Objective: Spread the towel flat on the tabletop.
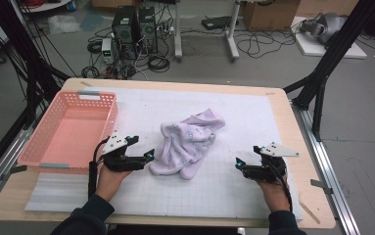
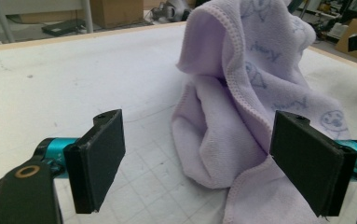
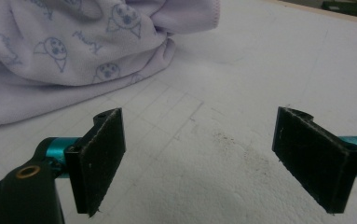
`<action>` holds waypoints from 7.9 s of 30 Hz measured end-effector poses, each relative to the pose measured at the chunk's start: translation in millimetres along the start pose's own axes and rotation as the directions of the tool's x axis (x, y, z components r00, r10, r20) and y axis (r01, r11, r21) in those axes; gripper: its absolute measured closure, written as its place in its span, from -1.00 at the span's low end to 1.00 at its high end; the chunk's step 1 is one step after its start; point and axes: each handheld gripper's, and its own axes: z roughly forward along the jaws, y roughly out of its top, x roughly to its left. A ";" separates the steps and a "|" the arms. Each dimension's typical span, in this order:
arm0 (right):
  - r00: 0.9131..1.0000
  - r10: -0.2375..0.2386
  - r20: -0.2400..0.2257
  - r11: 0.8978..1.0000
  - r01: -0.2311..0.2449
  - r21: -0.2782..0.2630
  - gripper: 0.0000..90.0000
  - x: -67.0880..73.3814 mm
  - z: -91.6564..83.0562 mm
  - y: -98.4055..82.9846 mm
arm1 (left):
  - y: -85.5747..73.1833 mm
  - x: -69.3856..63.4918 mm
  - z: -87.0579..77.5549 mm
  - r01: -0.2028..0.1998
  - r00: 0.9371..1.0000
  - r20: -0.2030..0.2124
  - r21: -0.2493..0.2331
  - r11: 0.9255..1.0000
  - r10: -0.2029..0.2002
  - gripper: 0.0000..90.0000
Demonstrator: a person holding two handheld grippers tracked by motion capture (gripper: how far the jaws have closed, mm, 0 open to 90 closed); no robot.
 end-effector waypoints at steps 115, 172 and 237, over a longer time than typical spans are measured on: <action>0.999 0.020 -0.040 0.992 -0.015 0.122 0.17 18.4 32.7 5.1 | 91.3 60.1 67.5 0.094 0.994 -0.070 0.068 0.993 -0.089 0.89; 0.935 -0.069 -0.349 0.950 0.169 0.265 1.00 56.6 67.2 25.2 | 77.8 64.1 65.9 0.093 0.982 -0.172 0.054 0.994 -0.082 0.90; 0.981 -0.032 0.193 0.969 -0.017 0.245 0.86 -42.2 104.7 81.7 | 63.9 18.1 109.2 0.115 0.991 -0.093 0.167 0.979 -0.100 -0.09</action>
